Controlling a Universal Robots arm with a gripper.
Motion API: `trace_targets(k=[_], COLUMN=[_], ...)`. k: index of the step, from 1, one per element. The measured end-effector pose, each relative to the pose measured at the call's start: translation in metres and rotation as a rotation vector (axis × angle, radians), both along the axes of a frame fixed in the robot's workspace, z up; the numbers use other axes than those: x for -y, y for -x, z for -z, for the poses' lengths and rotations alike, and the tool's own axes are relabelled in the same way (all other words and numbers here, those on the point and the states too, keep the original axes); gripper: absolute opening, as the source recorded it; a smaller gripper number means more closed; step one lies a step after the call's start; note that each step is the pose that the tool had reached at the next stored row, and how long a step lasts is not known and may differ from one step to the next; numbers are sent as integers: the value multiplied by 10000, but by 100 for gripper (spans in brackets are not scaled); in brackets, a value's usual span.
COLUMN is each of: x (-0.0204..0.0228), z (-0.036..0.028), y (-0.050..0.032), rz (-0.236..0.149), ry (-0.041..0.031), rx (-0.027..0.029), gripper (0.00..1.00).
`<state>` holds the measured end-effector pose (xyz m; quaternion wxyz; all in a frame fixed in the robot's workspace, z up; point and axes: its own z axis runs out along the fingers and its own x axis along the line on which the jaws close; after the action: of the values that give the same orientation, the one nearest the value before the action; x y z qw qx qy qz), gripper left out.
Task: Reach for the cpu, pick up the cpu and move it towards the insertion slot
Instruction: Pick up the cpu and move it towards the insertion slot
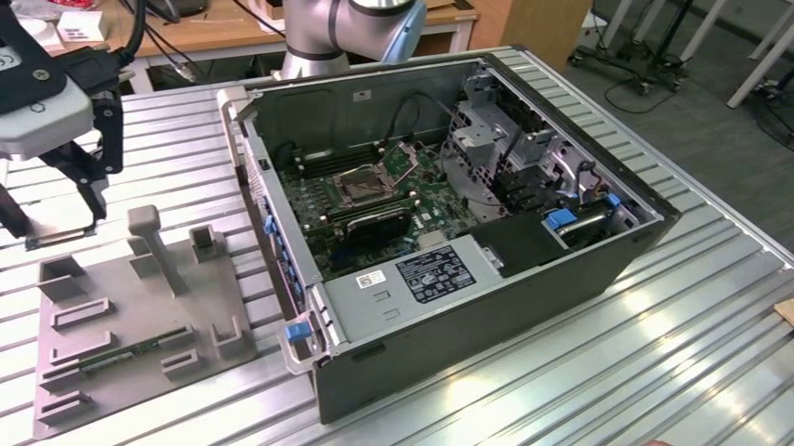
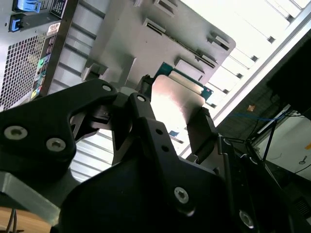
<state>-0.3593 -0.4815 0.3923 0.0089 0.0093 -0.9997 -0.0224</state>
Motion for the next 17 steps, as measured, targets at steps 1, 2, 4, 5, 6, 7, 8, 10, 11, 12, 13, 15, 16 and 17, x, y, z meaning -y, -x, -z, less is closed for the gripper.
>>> trace_targets(k=[1,2,4,5,6,7,8,10,11,12,13,15,16,17], x=[0,0,0,0,0,0,0,0,0,1,3,15,24,28], z=[0,0,-1,0,0,0,0,1,0,1,4,13,17,22], y=[-1,-4,-24,-36,-48,-57,-59,-59,-61,-63,-69,-79,-85,-93], rz=[0,-1,-2,-1,-1,-1,-1,1,-1,-1,-3,0,-1,-1], ry=[0,0,1,-1,0,-1,-1,-1,0,0,-1,0,1,0], rx=[0,0,-1,0,0,1,1,1,0,0,1,-1,-1,-1], gripper=[54,54,54,54,54,54,54,54,54,54,54,54,54,54])
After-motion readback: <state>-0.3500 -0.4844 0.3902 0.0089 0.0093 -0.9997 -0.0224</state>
